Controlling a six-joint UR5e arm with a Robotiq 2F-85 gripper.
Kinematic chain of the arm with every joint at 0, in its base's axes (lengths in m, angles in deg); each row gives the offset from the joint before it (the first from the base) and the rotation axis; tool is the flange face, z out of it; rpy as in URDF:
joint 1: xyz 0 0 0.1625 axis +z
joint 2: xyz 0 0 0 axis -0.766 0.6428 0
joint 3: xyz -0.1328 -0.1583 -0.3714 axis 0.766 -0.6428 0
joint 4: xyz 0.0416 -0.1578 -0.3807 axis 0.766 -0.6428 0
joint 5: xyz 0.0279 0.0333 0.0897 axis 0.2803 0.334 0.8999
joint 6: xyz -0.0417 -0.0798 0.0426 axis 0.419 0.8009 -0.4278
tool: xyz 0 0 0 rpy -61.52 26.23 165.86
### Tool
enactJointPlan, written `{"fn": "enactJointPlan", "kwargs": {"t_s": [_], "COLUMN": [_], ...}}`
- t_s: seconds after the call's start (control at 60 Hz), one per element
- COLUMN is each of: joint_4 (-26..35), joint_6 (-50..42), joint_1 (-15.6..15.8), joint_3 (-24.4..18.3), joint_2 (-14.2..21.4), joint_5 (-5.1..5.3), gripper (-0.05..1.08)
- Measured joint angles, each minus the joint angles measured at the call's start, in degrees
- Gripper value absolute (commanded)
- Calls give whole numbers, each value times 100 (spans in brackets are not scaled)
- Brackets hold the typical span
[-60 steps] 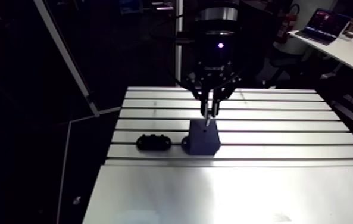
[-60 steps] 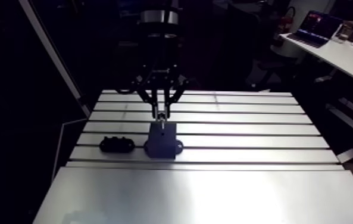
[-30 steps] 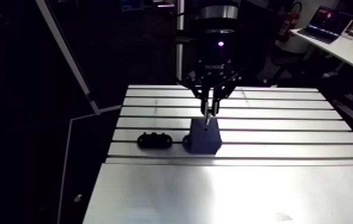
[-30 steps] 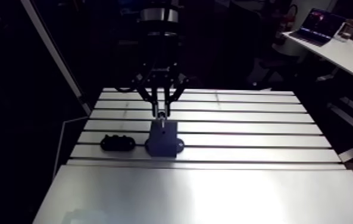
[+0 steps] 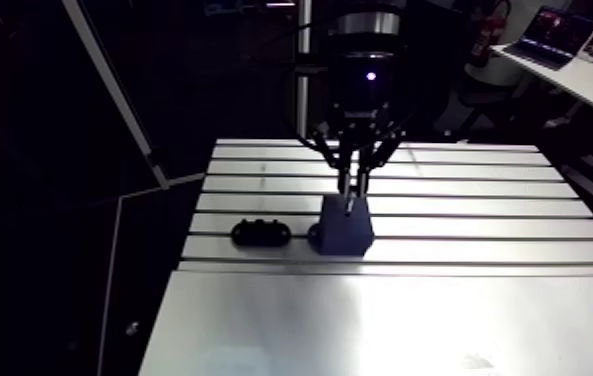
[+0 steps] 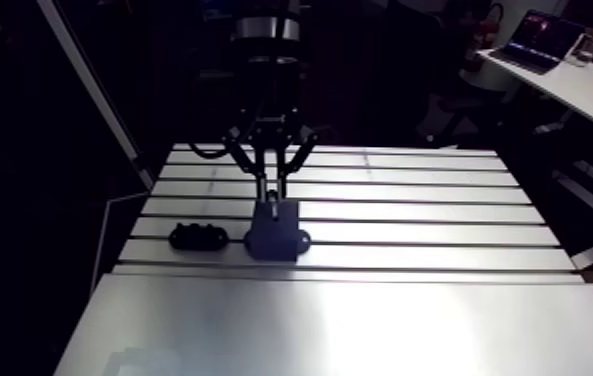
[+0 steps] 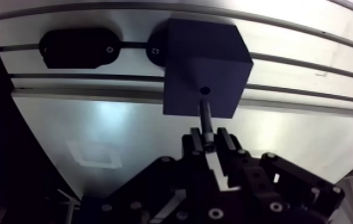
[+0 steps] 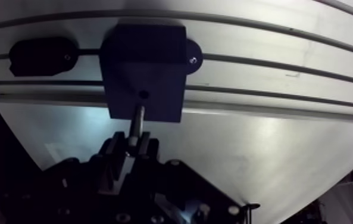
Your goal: Pick up the M10 bolt and insert it into the hole until fully seated.
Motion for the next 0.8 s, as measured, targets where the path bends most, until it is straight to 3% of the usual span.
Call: {"fn": "enactJointPlan", "kwargs": {"t_s": [0.8], "joint_4": [-8], "joint_6": [0], "joint_1": [-23], "joint_3": [-18], "joint_2": [-101], "joint_5": [-23], "gripper": [107]}}
